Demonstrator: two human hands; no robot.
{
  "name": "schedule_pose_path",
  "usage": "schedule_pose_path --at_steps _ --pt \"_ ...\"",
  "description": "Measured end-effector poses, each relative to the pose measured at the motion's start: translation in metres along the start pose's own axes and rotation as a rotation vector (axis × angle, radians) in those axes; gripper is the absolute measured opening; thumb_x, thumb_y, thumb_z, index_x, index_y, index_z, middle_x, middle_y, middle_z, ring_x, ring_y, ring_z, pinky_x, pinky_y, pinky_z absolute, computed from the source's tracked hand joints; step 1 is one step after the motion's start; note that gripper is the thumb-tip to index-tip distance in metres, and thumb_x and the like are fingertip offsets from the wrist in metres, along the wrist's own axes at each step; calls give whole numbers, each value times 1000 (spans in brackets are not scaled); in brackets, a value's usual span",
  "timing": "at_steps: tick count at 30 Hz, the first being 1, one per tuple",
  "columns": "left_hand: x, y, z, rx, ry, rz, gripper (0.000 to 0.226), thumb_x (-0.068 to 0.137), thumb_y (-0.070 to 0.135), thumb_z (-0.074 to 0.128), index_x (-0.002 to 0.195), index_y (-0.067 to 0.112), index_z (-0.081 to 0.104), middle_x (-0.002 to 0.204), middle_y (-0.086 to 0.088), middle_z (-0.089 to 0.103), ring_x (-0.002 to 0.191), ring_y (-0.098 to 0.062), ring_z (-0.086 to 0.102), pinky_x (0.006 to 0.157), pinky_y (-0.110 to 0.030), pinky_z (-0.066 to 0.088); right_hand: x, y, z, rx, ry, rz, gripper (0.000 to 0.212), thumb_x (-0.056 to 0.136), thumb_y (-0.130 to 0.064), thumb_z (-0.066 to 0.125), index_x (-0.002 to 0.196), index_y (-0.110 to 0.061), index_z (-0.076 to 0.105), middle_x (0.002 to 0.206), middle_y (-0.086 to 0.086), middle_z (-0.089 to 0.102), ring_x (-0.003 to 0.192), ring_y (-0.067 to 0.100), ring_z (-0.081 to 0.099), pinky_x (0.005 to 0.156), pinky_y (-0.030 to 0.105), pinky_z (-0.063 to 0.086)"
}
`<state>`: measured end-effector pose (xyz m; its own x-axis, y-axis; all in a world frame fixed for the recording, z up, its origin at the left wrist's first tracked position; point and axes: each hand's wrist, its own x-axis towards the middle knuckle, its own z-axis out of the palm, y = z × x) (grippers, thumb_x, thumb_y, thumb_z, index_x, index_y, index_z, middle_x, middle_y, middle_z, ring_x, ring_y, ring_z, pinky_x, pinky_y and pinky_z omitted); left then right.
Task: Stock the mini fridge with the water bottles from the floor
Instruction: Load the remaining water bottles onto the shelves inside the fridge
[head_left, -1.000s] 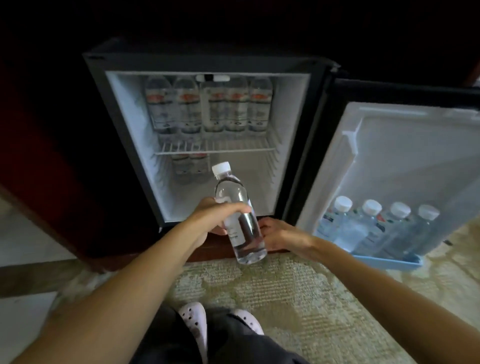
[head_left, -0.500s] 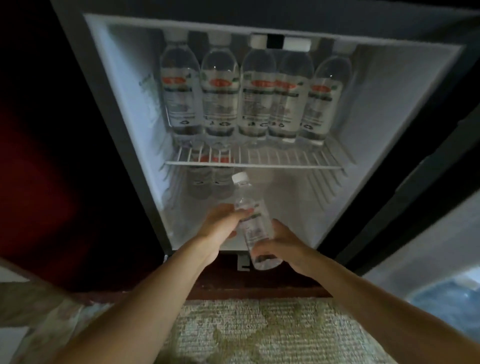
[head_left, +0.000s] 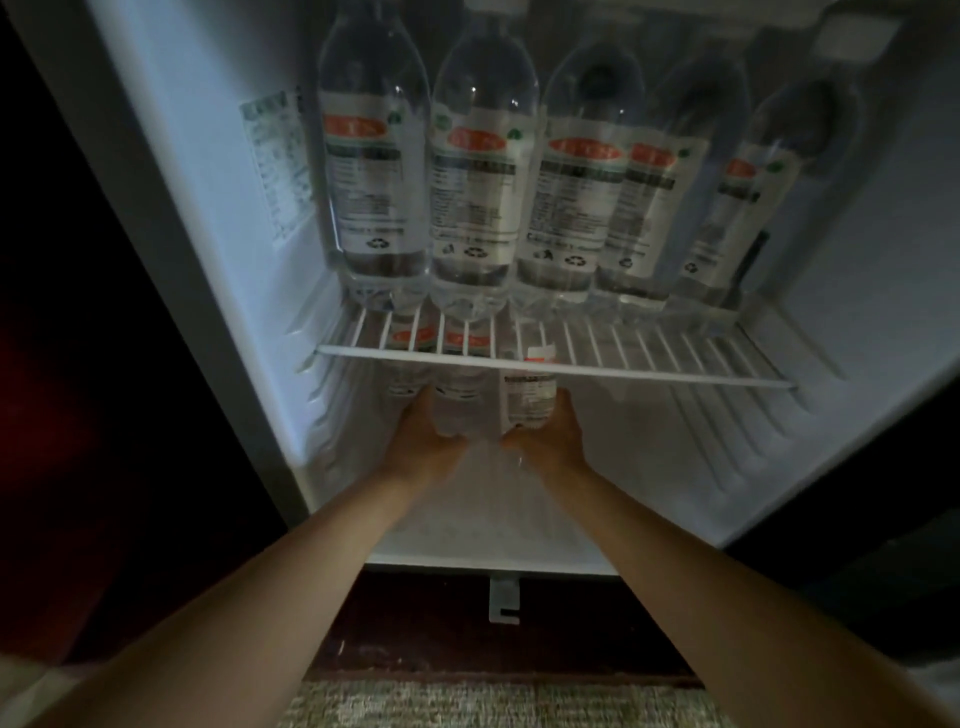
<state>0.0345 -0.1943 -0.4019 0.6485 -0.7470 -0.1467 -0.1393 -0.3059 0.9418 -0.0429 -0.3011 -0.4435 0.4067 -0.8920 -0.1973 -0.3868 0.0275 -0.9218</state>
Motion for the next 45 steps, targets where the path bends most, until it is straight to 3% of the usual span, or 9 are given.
schedule_pose_path --at_steps 5,10,15,19,25,30,35,39,45 --pt "12 -17 -5 7 19 -11 65 78 -5 56 138 13 38 121 7 46 123 -13 46 92 -19 38 24 7 16 59 48 -36 73 64 -1 77 128 -11 44 122 11 59 110 25 58 92 33 48" --pt "21 -37 -9 97 23 -54 80 68 11 57 143 22 32 142 -10 42 132 -24 41 107 -43 40 36 5 14 -30 -44 9 70 79 -4 68 137 -9 29 128 13 53 114 28 55 81 27 40" --pt "26 -43 -12 185 61 -4 66 80 9 58 139 29 38 155 -3 22 143 -17 23 113 -33 33 42 2 16 -34 -116 64 72 81 -7 66 140 -10 25 135 13 47 114 25 52 83 22 35" --pt "17 -43 -11 180 51 -24 73 81 -5 47 146 23 27 155 -5 23 141 -22 27 105 -26 37 35 6 13 -61 -150 160 68 82 -9 65 138 -6 25 137 15 42 123 32 46 86 28 36" --pt "-22 -22 -9 67 132 -149 56 86 -4 47 138 12 37 137 -10 48 122 -26 49 66 -10 32 -9 -3 0 59 -56 107 55 70 4 73 120 -1 50 114 9 58 106 21 57 82 30 48" --pt "-89 17 -19 68 188 -125 49 88 -1 46 135 12 40 120 -12 56 86 -22 57 52 -8 41 -79 -43 -23 25 -137 39 23 76 -8 64 99 -6 64 85 7 61 74 16 58 65 28 46" --pt "-188 67 -57 -97 356 -178 43 89 5 46 132 11 44 124 -10 54 101 -24 58 89 -39 53 -197 -109 -53 306 -303 31 27 84 2 56 110 -3 55 76 11 60 67 19 55 64 24 42" --pt "-276 93 -101 -132 492 -127 34 90 1 46 123 8 51 110 -7 57 79 -13 56 90 -44 53 -300 -167 -66 336 -456 -71 22 88 1 49 109 -3 53 80 12 61 67 16 58 67 21 48" --pt "-417 120 -168 -108 715 -3 22 91 2 42 100 14 58 99 -2 59 79 -10 56 73 -29 54 -451 -210 -54 246 -614 -182 16 91 -7 47 102 -8 58 86 8 65 77 16 62 79 25 52"
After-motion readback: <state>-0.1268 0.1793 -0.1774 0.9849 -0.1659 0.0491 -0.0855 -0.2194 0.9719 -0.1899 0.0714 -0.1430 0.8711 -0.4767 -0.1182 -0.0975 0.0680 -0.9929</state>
